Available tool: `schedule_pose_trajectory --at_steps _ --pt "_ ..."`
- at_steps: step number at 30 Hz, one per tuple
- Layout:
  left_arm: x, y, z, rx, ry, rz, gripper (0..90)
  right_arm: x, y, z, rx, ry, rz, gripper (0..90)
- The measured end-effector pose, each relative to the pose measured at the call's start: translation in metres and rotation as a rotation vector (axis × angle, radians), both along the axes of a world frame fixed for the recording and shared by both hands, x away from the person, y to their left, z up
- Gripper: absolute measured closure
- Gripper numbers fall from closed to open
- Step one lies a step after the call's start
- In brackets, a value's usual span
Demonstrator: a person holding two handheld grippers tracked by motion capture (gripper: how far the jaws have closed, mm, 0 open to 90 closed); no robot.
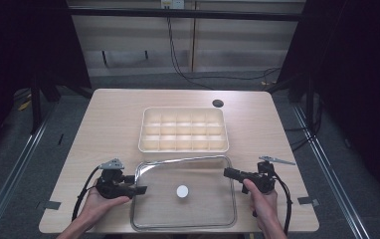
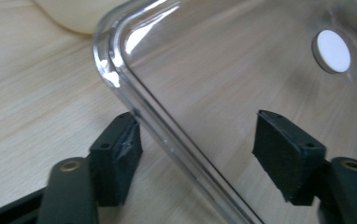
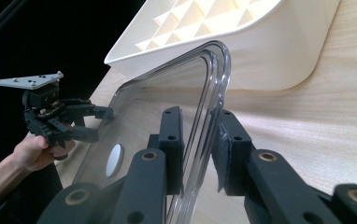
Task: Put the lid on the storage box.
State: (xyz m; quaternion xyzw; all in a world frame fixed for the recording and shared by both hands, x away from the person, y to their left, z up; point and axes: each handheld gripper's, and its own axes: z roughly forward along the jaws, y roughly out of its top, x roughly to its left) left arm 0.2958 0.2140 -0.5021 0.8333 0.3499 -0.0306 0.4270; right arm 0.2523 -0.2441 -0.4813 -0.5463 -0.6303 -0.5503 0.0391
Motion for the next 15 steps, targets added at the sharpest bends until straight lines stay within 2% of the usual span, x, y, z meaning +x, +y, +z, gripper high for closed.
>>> schedule_pose_trajectory --at_steps 5,6,9,12,14,15 --pt "0.002 -0.001 0.0 -0.018 0.019 0.006 31.9 0.0 0.001 0.0 -0.02 0.004 -0.005 73.5" --pt "0.003 -0.001 -0.001 -0.044 0.06 0.008 33.8 0.0 0.001 -0.001 -0.045 0.006 -0.003 72.4" --pt "0.001 -0.002 0.001 -0.036 0.059 0.015 34.9 0.0 0.004 -0.001 -0.094 0.012 -0.005 70.5" --pt "0.0 0.002 0.006 -0.068 0.05 0.014 39.5 0.0 0.005 -0.001 -0.102 0.013 -0.002 70.3" --pt "-0.002 0.004 0.011 -0.095 0.03 0.018 43.8 0.001 0.006 -0.001 -0.105 0.012 0.0 70.0" --pt "-0.002 0.005 0.012 -0.093 0.023 0.024 44.4 0.001 0.006 -0.001 -0.106 0.011 0.001 69.8"
